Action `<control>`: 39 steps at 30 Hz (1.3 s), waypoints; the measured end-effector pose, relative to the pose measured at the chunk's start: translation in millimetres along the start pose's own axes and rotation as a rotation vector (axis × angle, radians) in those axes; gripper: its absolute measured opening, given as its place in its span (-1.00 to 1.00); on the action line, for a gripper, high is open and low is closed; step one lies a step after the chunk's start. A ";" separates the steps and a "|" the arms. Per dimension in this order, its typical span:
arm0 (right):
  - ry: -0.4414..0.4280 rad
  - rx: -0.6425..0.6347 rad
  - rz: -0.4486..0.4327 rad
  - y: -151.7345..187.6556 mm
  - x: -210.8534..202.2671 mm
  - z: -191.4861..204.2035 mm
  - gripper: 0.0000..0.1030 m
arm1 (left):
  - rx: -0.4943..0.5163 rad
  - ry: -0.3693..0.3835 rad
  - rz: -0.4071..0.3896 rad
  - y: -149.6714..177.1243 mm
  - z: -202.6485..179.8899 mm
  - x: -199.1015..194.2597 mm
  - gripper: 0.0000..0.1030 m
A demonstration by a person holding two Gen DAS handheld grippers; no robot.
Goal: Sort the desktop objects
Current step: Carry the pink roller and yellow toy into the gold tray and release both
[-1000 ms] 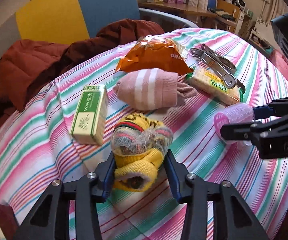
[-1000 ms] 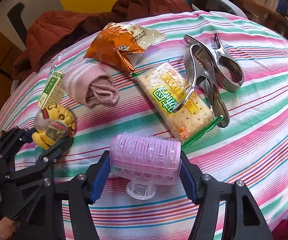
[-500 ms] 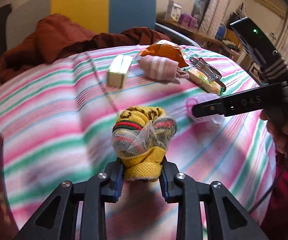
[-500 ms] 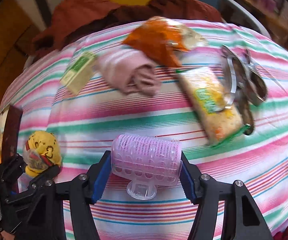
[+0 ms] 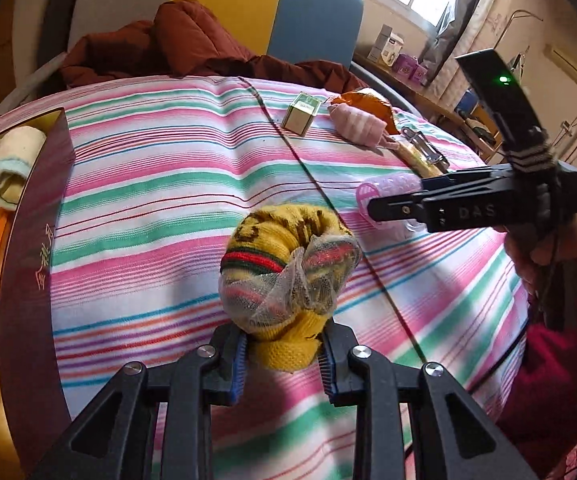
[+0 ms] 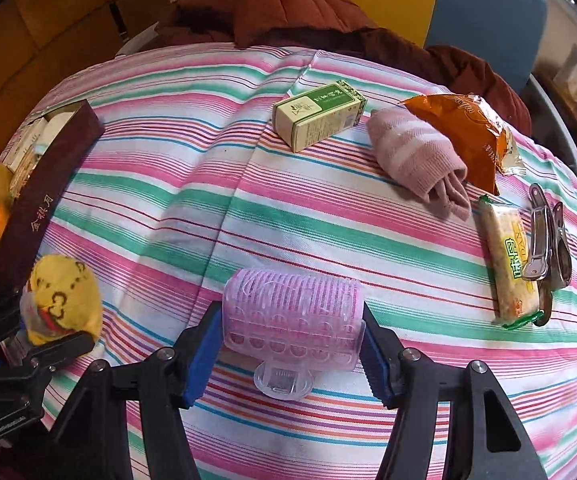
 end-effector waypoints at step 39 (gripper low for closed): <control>-0.351 -0.070 -0.113 -55.7 -42.7 278.6 0.23 | -0.323 -0.104 -0.148 35.2 169.1 -142.7 -0.47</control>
Point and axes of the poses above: each gripper's, at about its wrist camera, not at the fingertips, and x roughly the way its jaws point, z to its left, y to its underside, the point moved 8 cm from there along x, roughly the way its jaws point, and after that the axes turned 4 degrees about -z, right-handed, at the moved point
